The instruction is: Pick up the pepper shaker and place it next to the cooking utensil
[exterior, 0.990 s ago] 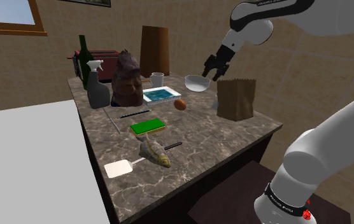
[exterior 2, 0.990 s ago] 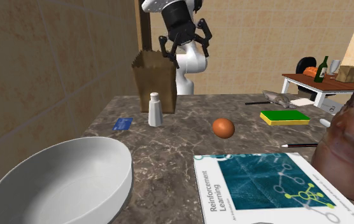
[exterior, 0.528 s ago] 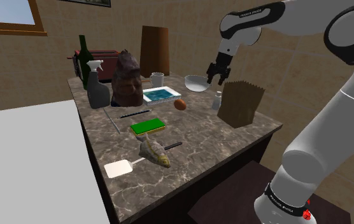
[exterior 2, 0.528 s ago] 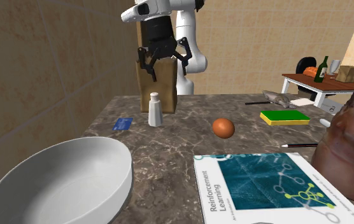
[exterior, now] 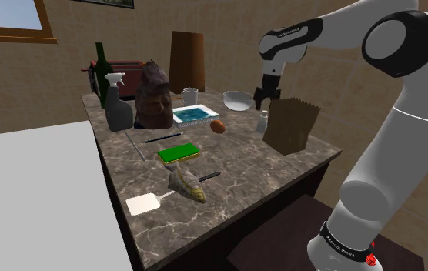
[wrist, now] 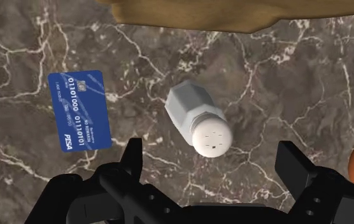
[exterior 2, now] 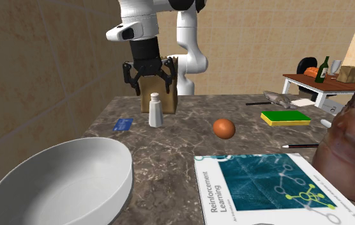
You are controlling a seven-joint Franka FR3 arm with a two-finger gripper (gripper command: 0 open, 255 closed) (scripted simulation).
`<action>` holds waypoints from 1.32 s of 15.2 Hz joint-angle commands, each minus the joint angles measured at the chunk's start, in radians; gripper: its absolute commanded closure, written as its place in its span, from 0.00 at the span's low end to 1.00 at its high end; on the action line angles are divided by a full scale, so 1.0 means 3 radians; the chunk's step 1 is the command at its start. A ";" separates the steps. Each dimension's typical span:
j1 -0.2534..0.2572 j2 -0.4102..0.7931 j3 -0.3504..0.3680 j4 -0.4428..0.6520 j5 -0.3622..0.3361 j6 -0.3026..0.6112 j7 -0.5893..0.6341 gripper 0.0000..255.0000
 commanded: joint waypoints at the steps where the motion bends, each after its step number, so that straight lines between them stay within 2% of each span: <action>1: 0.0002 0.0008 0.0002 -0.0077 -0.0002 0.0082 0.0000 0.00; 4: 0.0005 0.0013 0.0005 -0.0186 0.0002 0.0197 -0.0003 0.00; 11: 0.0005 0.0014 0.0005 -0.0185 0.0002 0.0196 -0.0003 0.00; 12: 0.0005 0.0014 0.0005 -0.0185 0.0002 0.0196 -0.0003 1.00; 20: 0.0005 0.0013 0.0005 -0.0186 0.0002 0.0196 -0.0004 1.00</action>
